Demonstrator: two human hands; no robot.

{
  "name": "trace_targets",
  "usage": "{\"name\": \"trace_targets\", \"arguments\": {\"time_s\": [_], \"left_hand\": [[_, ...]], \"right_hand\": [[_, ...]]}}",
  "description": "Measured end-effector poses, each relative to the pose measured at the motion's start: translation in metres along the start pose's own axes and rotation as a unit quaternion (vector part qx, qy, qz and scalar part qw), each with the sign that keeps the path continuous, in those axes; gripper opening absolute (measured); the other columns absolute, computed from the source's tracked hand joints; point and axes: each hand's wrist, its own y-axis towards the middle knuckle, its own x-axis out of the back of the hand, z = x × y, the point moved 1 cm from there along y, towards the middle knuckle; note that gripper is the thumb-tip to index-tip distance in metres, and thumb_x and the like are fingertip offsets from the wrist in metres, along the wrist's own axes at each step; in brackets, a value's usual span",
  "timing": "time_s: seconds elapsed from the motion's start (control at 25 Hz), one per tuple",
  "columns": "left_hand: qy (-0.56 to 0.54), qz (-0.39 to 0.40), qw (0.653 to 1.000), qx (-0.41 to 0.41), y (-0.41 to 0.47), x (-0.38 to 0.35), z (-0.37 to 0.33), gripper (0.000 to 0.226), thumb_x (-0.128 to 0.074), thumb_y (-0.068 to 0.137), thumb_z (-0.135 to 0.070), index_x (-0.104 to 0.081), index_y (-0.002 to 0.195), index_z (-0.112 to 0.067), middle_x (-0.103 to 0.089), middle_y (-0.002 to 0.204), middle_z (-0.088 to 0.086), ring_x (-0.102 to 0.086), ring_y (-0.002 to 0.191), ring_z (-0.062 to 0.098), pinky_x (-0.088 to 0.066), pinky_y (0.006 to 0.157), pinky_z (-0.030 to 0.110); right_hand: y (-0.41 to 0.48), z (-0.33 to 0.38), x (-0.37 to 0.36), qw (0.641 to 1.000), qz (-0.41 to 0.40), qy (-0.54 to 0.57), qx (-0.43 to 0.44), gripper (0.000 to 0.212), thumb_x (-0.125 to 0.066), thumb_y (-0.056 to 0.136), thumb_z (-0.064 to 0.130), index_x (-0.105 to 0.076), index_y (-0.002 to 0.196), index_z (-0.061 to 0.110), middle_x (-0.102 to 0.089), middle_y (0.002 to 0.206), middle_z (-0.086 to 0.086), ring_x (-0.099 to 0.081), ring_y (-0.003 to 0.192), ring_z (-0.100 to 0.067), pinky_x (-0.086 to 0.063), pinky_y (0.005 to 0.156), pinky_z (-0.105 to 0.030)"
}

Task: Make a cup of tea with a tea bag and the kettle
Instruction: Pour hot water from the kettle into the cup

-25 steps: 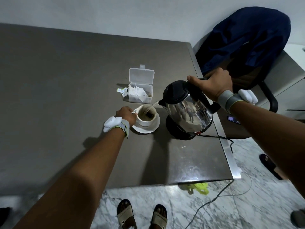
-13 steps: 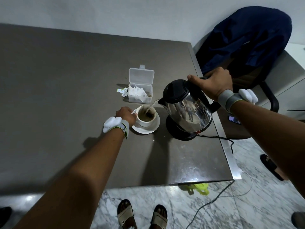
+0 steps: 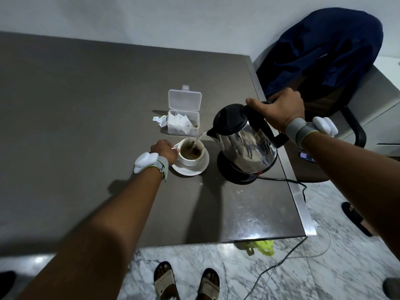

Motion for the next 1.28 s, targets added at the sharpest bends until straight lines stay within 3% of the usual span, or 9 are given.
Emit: {"name": "trace_targets", "arguments": {"time_s": [0.48,0.76,1.28], "left_hand": [[-0.002,-0.001,1.000,0.006,0.0010,-0.0009,-0.0006,0.026,-0.073,0.086,-0.028,-0.073,0.108,-0.013,-0.069,0.121,0.016,-0.062,0.115,0.036,-0.048,0.097,0.033],[-0.001,-0.004,1.000,0.006,0.0020,-0.0004,-0.0010,0.027,-0.074,0.086,-0.028,-0.073,0.108,-0.012,-0.070,0.121,0.016,-0.063,0.115,0.035,-0.047,0.097,0.033],[0.012,0.001,1.000,-0.006,0.0045,-0.0007,-0.0007,0.027,-0.073,0.086,-0.028,-0.074,0.107,-0.010,-0.071,0.119,0.015,-0.061,0.116,0.036,-0.047,0.097,0.033]], "right_hand": [[0.0003,0.0024,-0.0004,1.000,0.012,-0.014,0.008,0.074,-0.055,0.062,0.090,-0.042,0.043,0.019,-0.041,0.047,0.002,-0.042,0.054,-0.023,-0.026,0.047,-0.028],[-0.0010,0.0028,0.0013,1.000,0.009,-0.003,0.011,0.072,-0.056,0.065,0.086,-0.041,0.042,0.020,-0.039,0.044,0.003,-0.034,0.043,-0.013,-0.024,0.045,-0.025],[-0.0008,0.0051,0.0003,1.000,0.003,-0.011,0.008,0.072,-0.056,0.063,0.089,-0.039,0.043,0.022,-0.036,0.044,0.007,-0.035,0.043,-0.014,-0.022,0.044,-0.024]]}}
